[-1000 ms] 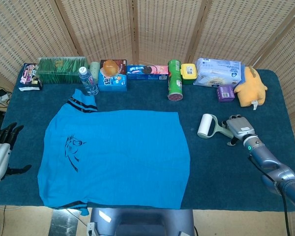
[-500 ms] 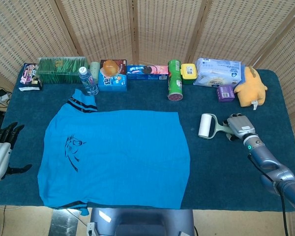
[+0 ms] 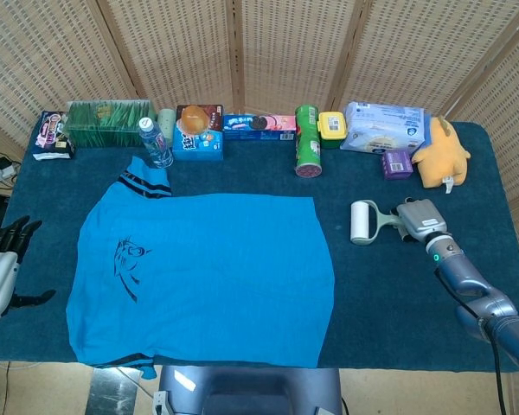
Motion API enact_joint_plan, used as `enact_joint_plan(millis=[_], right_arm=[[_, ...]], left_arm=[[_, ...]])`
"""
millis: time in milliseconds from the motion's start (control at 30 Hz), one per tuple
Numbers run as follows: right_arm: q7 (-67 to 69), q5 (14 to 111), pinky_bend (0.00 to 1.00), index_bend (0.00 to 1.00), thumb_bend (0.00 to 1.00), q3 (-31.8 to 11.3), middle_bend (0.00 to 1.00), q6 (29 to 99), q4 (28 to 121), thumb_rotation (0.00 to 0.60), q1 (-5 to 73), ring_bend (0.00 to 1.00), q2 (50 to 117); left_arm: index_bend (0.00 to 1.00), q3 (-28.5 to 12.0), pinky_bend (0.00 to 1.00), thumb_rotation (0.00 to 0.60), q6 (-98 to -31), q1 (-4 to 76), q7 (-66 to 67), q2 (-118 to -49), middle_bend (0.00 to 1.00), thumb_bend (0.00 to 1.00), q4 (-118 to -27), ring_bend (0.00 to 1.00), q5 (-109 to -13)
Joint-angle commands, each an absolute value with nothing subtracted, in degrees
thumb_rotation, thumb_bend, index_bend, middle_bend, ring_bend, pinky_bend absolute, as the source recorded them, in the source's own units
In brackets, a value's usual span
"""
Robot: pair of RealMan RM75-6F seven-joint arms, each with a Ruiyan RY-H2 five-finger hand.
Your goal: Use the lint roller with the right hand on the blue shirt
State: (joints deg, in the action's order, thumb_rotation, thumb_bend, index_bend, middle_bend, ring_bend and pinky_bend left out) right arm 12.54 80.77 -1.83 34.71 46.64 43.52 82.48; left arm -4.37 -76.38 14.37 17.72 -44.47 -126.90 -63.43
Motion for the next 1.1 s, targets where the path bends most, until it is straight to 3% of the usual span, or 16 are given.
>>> enact_joint_plan(millis=[33, 233, 533, 600, 733, 800, 1100], right_arm=[[11.2, 81.1, 0.54, 0.45, 0.76, -2.0, 0.51, 36.0, 46.0, 0.6, 43.5, 0.41, 83.0], [10.2, 81.1, 0.68, 0.44, 0.79, -2.1, 0.54, 36.0, 45.5, 0.6, 43.7, 0.53, 83.6], [11.5, 81.6, 0.75, 0.42, 0.77, -2.1, 0.57, 35.8, 46.9, 0.6, 44.2, 0.58, 82.6], [12.3, 81.8, 0.75, 0.41, 0.71, -2.0, 0.56, 35.6, 47.1, 0.6, 44.3, 0.57, 82.4], [12.7, 81.7, 0.77, 0.41, 0.48, -2.0, 0.55, 34.7, 47.3, 0.6, 44.7, 0.57, 82.0], [12.6, 81.8, 0.78, 0.41, 0.41, -2.1, 0.55, 34.8, 47.3, 0.6, 44.8, 0.57, 82.0], [12.3, 81.7, 0.81, 0.42, 0.23, -2.4, 0.56, 34.9, 47.2, 0.6, 45.4, 0.59, 82.1]], left_arm=[[0.0, -4.4, 0.02, 0.6, -76.4, 14.3, 17.6, -44.4, 0.0, 0.08, -126.9, 0.0, -63.5], [0.0, -4.4, 0.02, 0.6, -76.5, 14.2, 17.4, -44.1, 0.0, 0.08, -127.0, 0.0, -63.9], [0.0, -4.3, 0.02, 0.6, -76.5, 14.1, 16.9, -44.0, 0.0, 0.08, -126.9, 0.0, -64.1], [0.0, -4.3, 0.02, 0.6, -76.5, 14.1, 16.9, -44.1, 0.0, 0.08, -126.8, 0.0, -64.1], [0.0, -4.3, 0.02, 0.6, -76.6, 14.0, 16.7, -44.0, 0.0, 0.08, -126.8, 0.0, -64.2], [0.0, -4.3, 0.02, 0.6, -76.6, 13.9, 16.6, -43.9, 0.0, 0.08, -126.8, 0.0, -64.3], [0.0, -4.3, 0.02, 0.6, -76.5, 13.6, 15.5, -43.5, 0.0, 0.08, -126.5, 0.0, -64.4]])
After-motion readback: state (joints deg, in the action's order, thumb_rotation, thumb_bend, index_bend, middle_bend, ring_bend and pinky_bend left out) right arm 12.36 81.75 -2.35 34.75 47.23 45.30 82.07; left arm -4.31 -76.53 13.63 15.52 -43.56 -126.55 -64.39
